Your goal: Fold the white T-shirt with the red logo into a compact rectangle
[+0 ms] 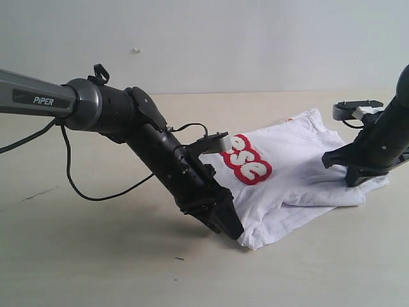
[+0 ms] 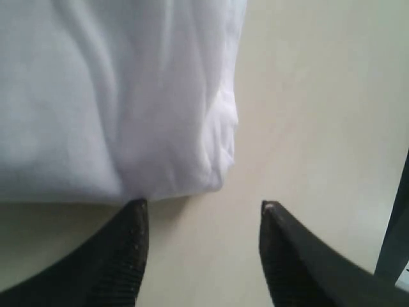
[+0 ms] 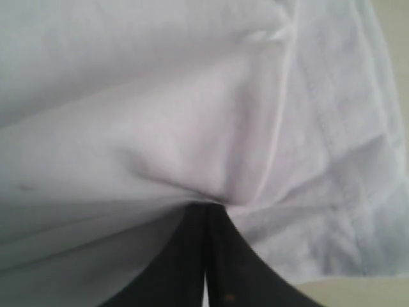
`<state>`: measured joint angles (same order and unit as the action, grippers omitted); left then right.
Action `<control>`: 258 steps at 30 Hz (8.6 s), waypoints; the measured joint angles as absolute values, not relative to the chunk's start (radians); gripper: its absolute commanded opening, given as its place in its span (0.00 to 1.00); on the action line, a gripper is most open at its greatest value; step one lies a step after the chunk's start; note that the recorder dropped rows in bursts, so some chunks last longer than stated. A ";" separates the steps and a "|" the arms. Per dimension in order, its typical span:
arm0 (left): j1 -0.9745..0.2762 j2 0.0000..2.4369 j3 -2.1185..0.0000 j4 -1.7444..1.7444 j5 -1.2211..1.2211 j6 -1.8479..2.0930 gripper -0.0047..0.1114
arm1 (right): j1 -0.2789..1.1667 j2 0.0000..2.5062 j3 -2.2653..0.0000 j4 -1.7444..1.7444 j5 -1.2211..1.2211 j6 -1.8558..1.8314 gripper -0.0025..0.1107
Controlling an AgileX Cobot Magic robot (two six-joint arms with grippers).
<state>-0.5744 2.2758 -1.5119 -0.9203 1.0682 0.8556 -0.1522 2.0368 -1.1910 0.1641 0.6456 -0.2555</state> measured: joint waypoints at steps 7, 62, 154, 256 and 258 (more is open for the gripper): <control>-0.539 2.245 -1.512 -0.912 1.087 0.845 0.49 | -0.156 2.051 -1.205 0.322 0.759 -0.469 0.02; -0.368 2.216 -1.512 -0.778 1.061 0.746 0.38 | 0.057 1.932 -1.193 -0.081 0.502 0.150 0.02; -0.721 2.302 -1.527 -0.993 0.756 0.820 0.38 | 0.146 2.074 -1.215 -0.129 0.369 0.272 0.02; -0.779 2.198 -1.516 -0.763 0.732 0.874 0.60 | 0.144 1.910 -1.318 -0.392 0.699 0.384 0.47; -0.756 2.193 -1.516 -0.746 0.743 0.867 0.55 | 0.144 1.909 -1.318 -0.392 0.717 0.377 0.48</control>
